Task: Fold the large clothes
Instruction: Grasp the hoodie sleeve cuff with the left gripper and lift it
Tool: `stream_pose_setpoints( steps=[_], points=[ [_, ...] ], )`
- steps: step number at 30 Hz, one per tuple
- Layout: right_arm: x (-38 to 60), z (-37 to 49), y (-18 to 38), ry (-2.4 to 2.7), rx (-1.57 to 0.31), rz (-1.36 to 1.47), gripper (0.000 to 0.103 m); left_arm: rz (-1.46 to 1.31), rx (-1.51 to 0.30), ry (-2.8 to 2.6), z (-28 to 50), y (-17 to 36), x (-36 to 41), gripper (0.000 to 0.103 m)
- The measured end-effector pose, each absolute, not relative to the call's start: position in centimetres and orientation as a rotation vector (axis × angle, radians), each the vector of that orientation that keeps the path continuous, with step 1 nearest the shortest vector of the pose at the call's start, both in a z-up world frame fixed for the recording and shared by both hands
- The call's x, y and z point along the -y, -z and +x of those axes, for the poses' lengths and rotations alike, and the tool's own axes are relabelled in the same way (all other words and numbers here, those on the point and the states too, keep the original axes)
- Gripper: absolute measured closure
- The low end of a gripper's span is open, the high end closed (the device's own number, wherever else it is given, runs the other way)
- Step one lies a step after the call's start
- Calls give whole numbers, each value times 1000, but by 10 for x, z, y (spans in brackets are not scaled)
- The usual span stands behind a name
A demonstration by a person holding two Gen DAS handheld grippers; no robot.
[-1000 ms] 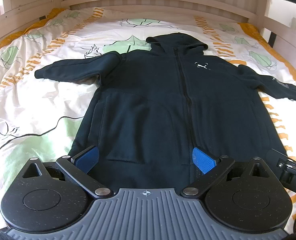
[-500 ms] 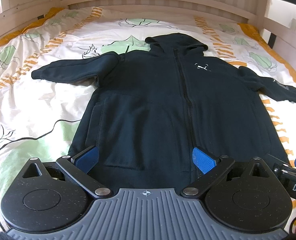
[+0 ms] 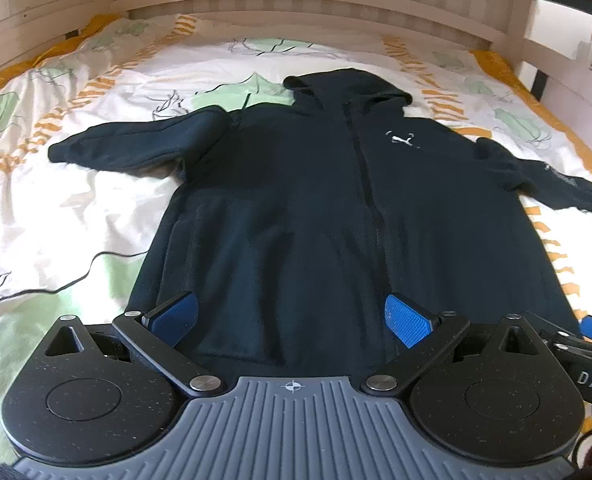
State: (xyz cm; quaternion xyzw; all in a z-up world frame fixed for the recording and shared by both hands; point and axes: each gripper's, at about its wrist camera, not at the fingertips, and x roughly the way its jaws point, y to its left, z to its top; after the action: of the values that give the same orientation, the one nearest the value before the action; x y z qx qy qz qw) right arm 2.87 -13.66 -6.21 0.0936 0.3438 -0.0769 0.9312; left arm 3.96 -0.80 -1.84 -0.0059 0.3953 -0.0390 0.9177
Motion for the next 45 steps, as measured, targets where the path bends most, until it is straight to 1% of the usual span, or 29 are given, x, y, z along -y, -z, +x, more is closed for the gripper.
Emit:
stream_pose_setpoints(
  steps=[9, 17, 26, 39, 40, 41, 42, 44, 45],
  points=[
    [137, 44, 63, 130, -682, 168, 1, -144, -781, 256, 60, 20, -9, 2],
    [144, 76, 53, 57, -689, 199, 1, -71, -742, 191, 97, 11, -32, 2],
    [135, 138, 47, -8, -705, 191, 1, -134, -736, 43, 159, 9, -109, 2],
    [89, 223, 77, -68, -731, 127, 1, -293, -802, -207, 255, 54, -241, 2],
    [87, 227, 80, -67, -729, 126, 1, -306, -809, -212, 258, 58, -247, 3],
    [84, 231, 82, -65, -727, 122, 1, -327, -820, -210, 262, 62, -253, 8],
    [81, 233, 85, -62, -727, 118, 1, -346, -828, -211, 265, 67, -257, 19],
    [77, 235, 89, -61, -726, 116, 1, -381, -851, -214, 275, 75, -265, 24],
    [75, 236, 90, -63, -729, 117, 1, -392, -854, -214, 278, 78, -268, 25]
  ],
)
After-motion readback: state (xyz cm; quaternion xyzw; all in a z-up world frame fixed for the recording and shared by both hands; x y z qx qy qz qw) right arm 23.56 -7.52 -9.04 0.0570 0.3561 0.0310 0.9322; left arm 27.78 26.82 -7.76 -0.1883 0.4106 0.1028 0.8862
